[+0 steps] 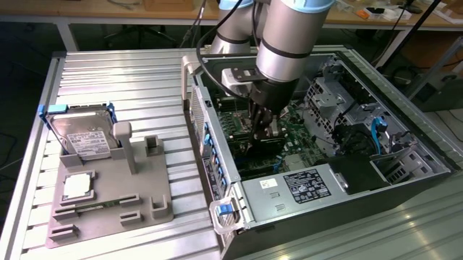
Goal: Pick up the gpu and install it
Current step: 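Press down on the gpu until it lock into place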
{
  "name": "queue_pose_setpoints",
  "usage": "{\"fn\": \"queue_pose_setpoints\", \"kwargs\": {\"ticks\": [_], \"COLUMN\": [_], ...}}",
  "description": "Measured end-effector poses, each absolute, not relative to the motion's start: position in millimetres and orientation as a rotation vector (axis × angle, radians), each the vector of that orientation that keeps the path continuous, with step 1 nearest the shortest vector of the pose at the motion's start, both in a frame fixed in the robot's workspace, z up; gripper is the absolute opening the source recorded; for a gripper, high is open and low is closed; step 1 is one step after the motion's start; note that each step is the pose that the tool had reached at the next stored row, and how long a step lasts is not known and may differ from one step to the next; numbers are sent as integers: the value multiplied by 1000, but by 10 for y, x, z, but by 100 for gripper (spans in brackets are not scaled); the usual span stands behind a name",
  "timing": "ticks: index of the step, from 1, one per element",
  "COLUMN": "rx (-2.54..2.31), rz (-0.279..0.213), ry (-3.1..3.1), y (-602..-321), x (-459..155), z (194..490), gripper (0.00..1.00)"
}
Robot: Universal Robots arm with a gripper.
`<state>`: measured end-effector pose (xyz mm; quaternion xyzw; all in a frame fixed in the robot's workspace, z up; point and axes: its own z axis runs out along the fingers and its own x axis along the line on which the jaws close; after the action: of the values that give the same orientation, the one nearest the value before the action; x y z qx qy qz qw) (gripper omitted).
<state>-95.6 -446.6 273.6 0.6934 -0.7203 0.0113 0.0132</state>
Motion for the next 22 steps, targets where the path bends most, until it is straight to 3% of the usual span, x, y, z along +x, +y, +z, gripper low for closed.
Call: {"fn": "queue_pose_setpoints", "kwargs": {"ticks": [5,22], "rx": [2160,2162], "rz": [35,22], "ry": [-2244,-2246], "y": [-4467,-4477], "x": [-957,-1205], "z": [2675,2949], "gripper": [11,11]}}
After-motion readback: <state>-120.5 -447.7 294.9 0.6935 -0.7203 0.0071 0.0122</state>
